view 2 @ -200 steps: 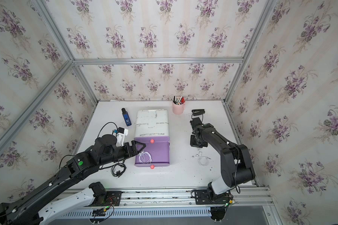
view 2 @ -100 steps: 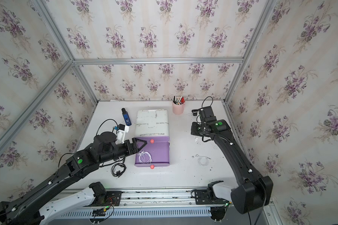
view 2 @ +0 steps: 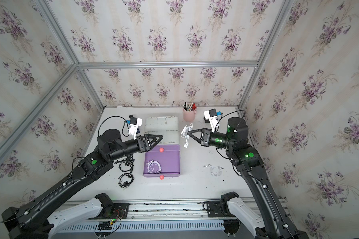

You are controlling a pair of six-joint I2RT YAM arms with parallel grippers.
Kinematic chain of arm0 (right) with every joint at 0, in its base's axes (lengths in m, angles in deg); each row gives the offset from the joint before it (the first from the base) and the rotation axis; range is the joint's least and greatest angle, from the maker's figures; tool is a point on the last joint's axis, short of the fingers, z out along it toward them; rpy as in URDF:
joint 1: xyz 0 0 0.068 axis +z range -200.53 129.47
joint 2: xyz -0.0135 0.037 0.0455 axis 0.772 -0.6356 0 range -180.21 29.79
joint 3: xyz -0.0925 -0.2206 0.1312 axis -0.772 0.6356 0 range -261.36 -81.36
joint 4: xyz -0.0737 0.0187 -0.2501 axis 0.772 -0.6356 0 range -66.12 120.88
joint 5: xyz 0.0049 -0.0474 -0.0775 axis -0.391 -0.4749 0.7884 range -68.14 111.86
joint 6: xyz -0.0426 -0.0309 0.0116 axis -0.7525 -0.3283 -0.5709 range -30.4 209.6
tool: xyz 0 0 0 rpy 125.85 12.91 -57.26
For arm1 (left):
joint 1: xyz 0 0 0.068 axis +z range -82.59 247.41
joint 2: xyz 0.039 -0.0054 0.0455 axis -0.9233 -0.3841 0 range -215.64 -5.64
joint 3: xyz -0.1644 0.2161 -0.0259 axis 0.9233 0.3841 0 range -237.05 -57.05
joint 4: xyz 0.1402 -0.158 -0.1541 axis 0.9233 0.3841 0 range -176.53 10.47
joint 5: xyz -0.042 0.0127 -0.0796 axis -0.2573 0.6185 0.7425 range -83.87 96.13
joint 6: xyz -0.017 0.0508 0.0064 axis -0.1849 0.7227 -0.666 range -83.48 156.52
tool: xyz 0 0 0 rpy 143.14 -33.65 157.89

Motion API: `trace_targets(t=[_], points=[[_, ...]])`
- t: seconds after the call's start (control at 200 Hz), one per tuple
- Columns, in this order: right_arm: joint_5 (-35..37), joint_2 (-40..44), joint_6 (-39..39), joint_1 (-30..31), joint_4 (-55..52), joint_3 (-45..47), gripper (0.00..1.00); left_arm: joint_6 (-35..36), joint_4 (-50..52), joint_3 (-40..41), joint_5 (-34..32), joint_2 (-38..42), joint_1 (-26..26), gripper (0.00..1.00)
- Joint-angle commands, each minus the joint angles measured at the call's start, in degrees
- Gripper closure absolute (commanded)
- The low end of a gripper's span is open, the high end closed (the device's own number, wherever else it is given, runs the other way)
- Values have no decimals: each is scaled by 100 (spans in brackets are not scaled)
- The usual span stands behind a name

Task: Place the wired earphones into the drawer by color
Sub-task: Pick up the wired earphones from the center of the board.

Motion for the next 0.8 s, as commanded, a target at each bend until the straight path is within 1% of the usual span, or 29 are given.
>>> trace_targets(t=[0.0, 0.135, 0.185, 0.31, 0.42, 0.52, 0.649, 0.799], points=[[-620, 181, 658, 21, 981, 230, 100, -46, -1358, -4, 818, -223, 90, 3], [-608, 364, 990, 143, 1366, 563, 100, -279, -2058, -92, 1357, -714, 99, 3], [-585, 386, 1027, 198, 1414, 606, 100, -286, -2152, -143, 1447, -868, 99, 3], [-517, 379, 1077, 333, 1479, 711, 100, -427, -2783, -247, 1724, -1199, 93, 4], [-491, 352, 1092, 420, 1526, 722, 100, -281, -2680, -539, 2021, -1490, 65, 4], [-477, 346, 1058, 424, 1484, 690, 100, -193, -2723, -630, 2222, -1636, 50, 4], [-473, 315, 1017, 420, 1419, 664, 100, -18, -2541, -665, 2460, -1773, -5, 4], [-468, 283, 1039, 425, 1446, 647, 100, 40, -2501, -574, 2490, -1887, -35, 4]])
